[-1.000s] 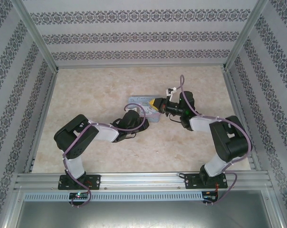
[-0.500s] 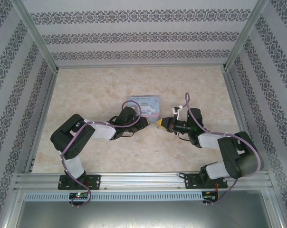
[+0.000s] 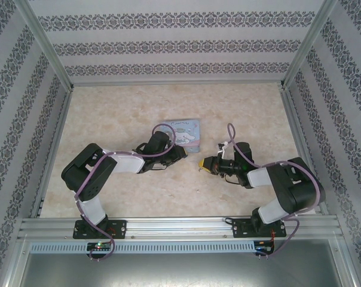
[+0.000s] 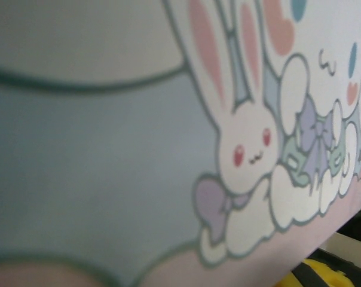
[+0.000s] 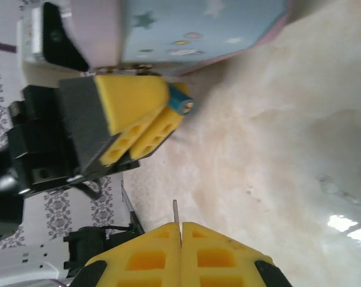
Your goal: Unlock a padlock with a key
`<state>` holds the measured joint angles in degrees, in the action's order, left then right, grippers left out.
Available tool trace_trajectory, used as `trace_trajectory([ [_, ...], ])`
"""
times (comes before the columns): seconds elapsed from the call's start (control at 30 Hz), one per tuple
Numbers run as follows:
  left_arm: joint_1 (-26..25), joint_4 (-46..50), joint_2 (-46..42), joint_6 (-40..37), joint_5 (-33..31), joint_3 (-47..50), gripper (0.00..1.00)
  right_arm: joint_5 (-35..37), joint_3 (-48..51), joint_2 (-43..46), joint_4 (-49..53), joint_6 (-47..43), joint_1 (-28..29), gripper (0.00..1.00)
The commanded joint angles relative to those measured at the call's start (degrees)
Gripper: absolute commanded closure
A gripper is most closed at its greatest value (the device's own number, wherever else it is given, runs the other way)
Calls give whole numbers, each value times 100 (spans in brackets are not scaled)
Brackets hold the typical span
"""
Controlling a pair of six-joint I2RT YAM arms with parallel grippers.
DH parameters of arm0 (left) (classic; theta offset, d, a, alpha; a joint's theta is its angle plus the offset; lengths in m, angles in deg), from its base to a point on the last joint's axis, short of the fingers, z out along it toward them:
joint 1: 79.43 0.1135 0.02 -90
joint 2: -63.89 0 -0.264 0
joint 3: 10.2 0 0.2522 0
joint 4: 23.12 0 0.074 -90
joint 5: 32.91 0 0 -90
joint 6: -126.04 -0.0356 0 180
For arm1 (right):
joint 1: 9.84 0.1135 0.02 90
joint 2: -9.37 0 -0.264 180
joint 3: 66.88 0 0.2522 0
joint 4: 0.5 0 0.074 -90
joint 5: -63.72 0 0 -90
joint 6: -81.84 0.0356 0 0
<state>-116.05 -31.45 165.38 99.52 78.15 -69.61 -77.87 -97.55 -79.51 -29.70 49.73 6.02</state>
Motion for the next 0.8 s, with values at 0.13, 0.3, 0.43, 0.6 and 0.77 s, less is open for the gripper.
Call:
trace_trajectory([
  [0.13,59,364,11,-2,242,-301,100,402,-117,-576,-468,-23,114,100],
  [0.3,53,478,28,-64,278,-403,100,617,-368,-766,-459,32,305,100],
  [0.43,49,471,45,-52,304,-418,100,770,-599,-966,-483,125,430,100],
  [0.6,45,468,55,13,369,-434,100,960,-800,-1129,-538,263,590,100],
  [0.77,50,479,97,183,493,-481,100,1019,-880,-1149,-560,306,694,100],
])
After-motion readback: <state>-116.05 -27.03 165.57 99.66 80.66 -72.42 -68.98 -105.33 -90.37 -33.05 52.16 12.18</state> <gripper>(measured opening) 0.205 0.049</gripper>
